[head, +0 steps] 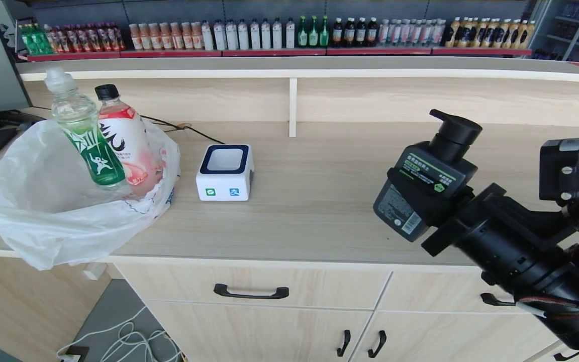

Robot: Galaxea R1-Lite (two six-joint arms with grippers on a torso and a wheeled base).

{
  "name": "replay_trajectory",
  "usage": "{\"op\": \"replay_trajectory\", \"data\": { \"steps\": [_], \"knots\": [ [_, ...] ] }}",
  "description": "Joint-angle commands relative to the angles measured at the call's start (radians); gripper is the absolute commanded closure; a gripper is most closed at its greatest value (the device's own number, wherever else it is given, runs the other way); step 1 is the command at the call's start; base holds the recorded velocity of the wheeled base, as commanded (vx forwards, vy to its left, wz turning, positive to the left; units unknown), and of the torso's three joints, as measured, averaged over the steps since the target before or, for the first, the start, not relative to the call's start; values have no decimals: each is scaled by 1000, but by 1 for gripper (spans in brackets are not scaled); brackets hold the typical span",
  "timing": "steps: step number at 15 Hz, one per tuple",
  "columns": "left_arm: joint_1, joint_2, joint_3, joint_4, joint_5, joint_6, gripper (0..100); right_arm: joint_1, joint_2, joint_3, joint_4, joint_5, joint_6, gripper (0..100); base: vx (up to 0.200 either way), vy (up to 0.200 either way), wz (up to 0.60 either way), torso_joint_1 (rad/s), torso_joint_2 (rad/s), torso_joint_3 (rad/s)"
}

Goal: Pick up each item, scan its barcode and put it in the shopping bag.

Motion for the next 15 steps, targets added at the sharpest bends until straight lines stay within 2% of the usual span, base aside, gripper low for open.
{"op": "replay_trajectory", "data": {
  "steps": [1,6,8,14,15],
  "knots": [
    [0,0,0,0,0,0,0,0,0,0,-1,0,0,100,0,0,0,0,0,0],
    [0,0,0,0,0,1,0,0,-22,-1,-1,1,0,100,0,0,0,0,0,0],
    [0,0,0,0,0,1,0,0,-39,5,-1,1,0,100,-200,0,0,2,5,-2],
    [0,0,0,0,0,0,0,-14,-102,39,-1,1,-2,100,0,0,0,8,0,-1],
    [0,0,0,0,0,0,0,-16,-106,39,-1,1,-5,100,0,200,0,7,-2,2]
  ]
}}
